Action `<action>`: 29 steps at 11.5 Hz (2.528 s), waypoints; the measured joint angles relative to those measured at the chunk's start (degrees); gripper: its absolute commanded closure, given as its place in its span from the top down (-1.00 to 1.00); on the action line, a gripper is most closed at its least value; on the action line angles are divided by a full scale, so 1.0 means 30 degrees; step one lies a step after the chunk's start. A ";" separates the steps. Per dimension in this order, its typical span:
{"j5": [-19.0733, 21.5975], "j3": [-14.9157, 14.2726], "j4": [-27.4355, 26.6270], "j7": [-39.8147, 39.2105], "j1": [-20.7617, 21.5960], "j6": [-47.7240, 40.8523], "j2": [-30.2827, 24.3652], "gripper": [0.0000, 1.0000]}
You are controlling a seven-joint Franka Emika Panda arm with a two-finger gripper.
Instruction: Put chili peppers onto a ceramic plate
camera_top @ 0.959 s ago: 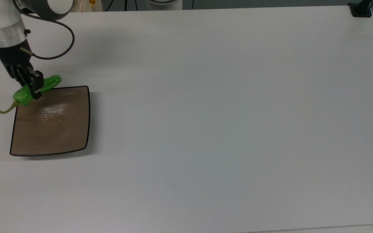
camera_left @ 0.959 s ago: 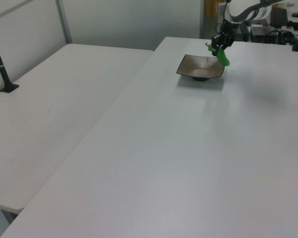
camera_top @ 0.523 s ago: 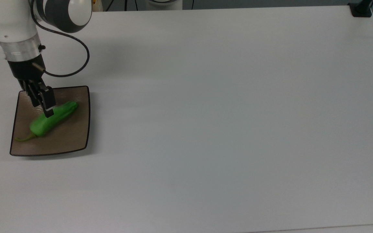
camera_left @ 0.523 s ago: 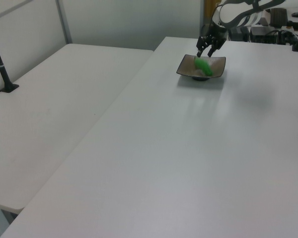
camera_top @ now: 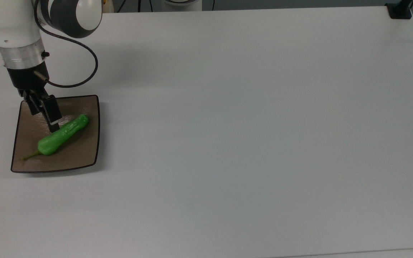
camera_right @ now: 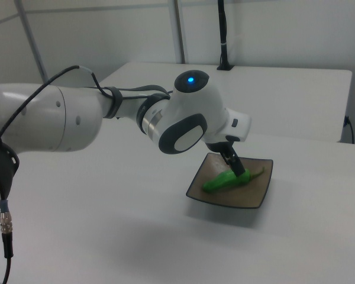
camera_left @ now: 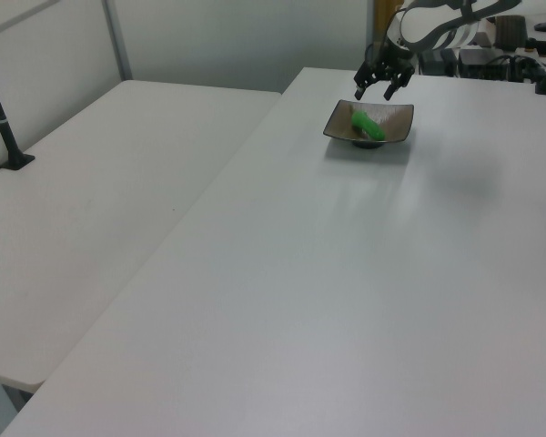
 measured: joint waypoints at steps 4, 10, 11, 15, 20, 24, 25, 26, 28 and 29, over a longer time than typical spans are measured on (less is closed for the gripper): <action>-0.2819 0.0655 0.0373 -0.0048 0.0375 -0.3643 -0.0519 1.00; -0.4856 0.3527 0.0477 -0.2068 0.0393 -1.2386 -0.3317 1.00; -0.4856 0.3842 0.0454 -0.2204 0.0412 -1.2940 -0.3581 1.00; -0.4859 0.5529 0.0167 -0.2258 0.0802 -1.5520 -0.5033 1.00; -0.5662 0.5563 -0.1150 -0.2248 0.3378 -1.5690 -0.7050 1.00; -0.5669 0.3266 -0.1852 -0.2248 0.6145 -1.5131 -0.7587 1.00; -0.5670 0.2720 -0.2237 -0.2248 0.6697 -1.4504 -0.7583 1.00; -0.5672 0.2192 -0.2503 -0.2249 0.7159 -1.4129 -0.7582 1.00; -0.5672 0.1239 -0.2599 -0.2273 0.7942 -1.4035 -0.7585 1.00; -0.5671 0.1067 -0.2598 -0.2274 0.8090 -1.4034 -0.7587 1.00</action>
